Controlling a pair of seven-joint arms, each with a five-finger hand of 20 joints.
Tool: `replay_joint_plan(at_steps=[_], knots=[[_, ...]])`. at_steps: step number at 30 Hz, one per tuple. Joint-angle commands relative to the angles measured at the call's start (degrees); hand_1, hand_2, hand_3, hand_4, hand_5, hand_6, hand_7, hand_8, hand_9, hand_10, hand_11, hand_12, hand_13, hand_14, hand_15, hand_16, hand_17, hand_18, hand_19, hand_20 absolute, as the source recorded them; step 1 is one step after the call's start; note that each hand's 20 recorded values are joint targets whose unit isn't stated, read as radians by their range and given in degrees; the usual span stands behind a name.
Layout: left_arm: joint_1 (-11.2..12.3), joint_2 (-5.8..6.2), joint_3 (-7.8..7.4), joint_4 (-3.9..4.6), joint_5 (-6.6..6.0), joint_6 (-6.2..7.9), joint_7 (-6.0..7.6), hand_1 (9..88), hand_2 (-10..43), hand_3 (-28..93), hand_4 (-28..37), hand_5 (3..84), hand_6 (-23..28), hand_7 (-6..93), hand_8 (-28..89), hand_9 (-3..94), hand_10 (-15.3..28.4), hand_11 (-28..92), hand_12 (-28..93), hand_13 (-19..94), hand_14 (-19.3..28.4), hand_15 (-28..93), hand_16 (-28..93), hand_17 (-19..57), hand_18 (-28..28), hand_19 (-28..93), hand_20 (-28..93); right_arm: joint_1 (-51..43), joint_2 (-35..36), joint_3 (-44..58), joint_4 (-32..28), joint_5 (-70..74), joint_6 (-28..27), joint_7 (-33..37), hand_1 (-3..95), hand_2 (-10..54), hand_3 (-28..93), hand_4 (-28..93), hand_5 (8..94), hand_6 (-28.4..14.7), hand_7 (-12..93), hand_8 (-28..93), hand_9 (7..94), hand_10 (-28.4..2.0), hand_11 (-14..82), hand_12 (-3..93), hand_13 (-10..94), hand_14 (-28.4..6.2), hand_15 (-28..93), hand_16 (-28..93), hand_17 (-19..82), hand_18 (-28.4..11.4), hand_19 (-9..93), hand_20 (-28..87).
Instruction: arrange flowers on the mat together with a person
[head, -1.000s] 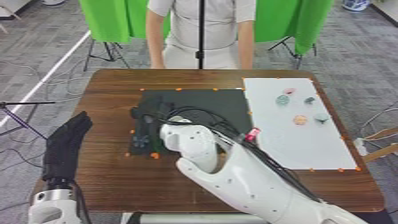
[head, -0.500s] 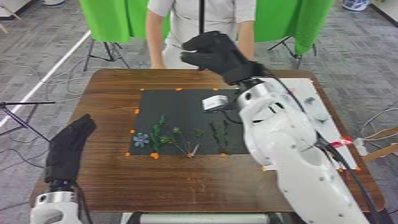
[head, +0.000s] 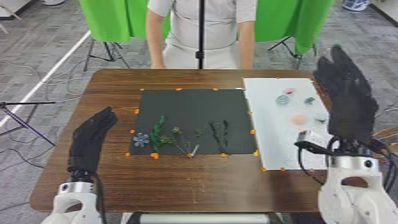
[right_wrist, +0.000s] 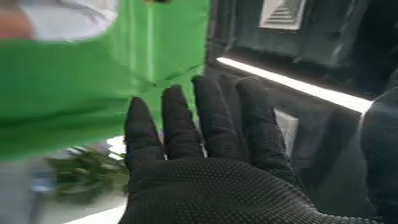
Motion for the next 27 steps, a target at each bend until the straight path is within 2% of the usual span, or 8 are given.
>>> replay_joint_plan(at_steps=[1, 10, 12, 15, 18, 20, 23, 27], knots=[[0.5, 0.11, 0.71, -0.53, 0.28, 0.14, 0.75, 24.4, -4.3, 66, -21.7, 47.2, 3.8, 12.7, -6, 42.9, 12.5, 12, 15, 34, 14.9, 9, 3, 5.7, 8.5, 2, 16, -9.6, -0.9, -2.5, 1.7, 11.0, -1.0, 0.9, 3.2, 3.5, 78, -20, 33.0, -0.7, 7, -9, 35.7, -12.1, 2.4, 7.8, 23, -8.1, 3, 11, 11, -10.4, 0, 23], [0.3, 1.42, 1.25, -2.17, -0.24, 1.09, 2.78, 24.6, -4.1, 66, -21.6, 47.3, 3.7, 12.8, -6, 43.1, 12.6, 12, 15, 34, 14.9, 9, 2, 6.2, 8.3, 2, 16, -8.5, -2.1, -2.3, 2.9, 6.7, -0.2, 0.5, 3.4, 4.0, 78, -20, 34.3, -2.6, 7, -9, 36.5, -12.7, 3.0, 7.3, 24, -7.7, 4, 9, 12, -9.5, 0, 23], [0.0, 1.97, 2.15, -2.14, -0.91, 2.71, 4.34, 24.5, -4.1, 66, -21.5, 47.5, 3.7, 13.0, -6, 43.4, 12.6, 13, 15, 35, 14.9, 10, 2, 6.3, 8.3, 2, 16, -8.2, -2.5, -2.3, 3.3, 6.4, -0.7, 0.9, 3.5, 4.1, 78, -20, 34.7, -3.1, 7, -9, 36.6, -12.7, 3.1, 7.3, 24, -7.8, 5, 9, 13, -9.7, 0, 23], [0.4, 1.83, 2.48, -2.65, -1.58, 3.28, 5.03, 24.6, -4.2, 67, -21.4, 48.1, 3.7, 13.5, -6, 44.4, 12.7, 13, 15, 36, 15.0, 10, 2, 6.5, 8.4, 2, 16, -7.8, -2.7, -2.7, 3.8, 7.5, -1.1, 1.9, 3.4, 4.1, 78, -20, 35.1, -3.7, 7, -9, 36.9, -12.9, 3.2, 7.4, 25, -8.1, 6, 8, 13, -10.4, 0, 23], [0.9, 1.5, 2.51, -3.03, -1.37, 2.54, 4.42, 24.5, -4.5, 67, -21.3, 48.0, 3.5, 13.9, -7, 44.6, 12.8, 13, 15, 36, 15.0, 10, 2, 6.7, 9.2, 2, 17, -7.7, -3.2, -2.1, 3.6, 7.6, -2.7, 4.1, 3.5, 4.3, 78, -20, 34.5, -2.3, 7, -9, 35.8, -12.7, 2.9, 7.4, 27, -10.7, 7, 9, 14, -12.6, 1, 24], [0.5, 1.84, 3.0, -2.97, -1.37, 2.65, 4.85, 24.7, -4.7, 67, -21.3, 48.0, 3.5, 14.0, -7, 44.6, 12.8, 14, 15, 36, 15.1, 10, 2, 6.7, 9.5, 2, 17, -7.0, -3.2, -1.9, 3.9, 7.1, -3.1, 4.7, 3.8, 4.5, 78, -20, 32.9, -1.1, 8, -9, 34.7, -12.5, 2.7, 7.6, 27, -12.0, 8, 9, 14, -14.1, 2, 24], [0.0, 2.15, 3.29, -3.2, -0.8, 2.53, 5.3, 27.0, -6.8, 67, -20.3, 48.0, 3.4, 14.2, -7, 44.7, 12.6, 14, 15, 36, 15.2, 10, 3, 6.7, 9.8, 2, 17, -6.3, -2.6, -2.2, 4.0, 7.9, -3.3, 6.0, 3.8, 5.2, 77, -20, 32.9, -1.2, 8, -9, 34.4, -12.7, 2.6, 7.8, 27, -12.2, 8, 9, 14, -14.6, 3, 23], [-0.1, 1.85, 2.76, -3.88, -0.48, 0.9, 4.93, 28.8, -8.0, 66, -18.9, 47.6, 3.3, 14.5, -7, 44.8, 12.6, 14, 15, 36, 15.1, 11, 3, 6.7, 9.7, 2, 17, -5.9, -2.4, -3.0, 4.1, 7.5, -4.2, 7.1, 3.1, 6.4, 76, -20, 35.4, -4.2, 7, -9, 35.9, -13.5, 3.0, 7.8, 27, -11.4, 8, 9, 14, -13.9, 3, 23]])
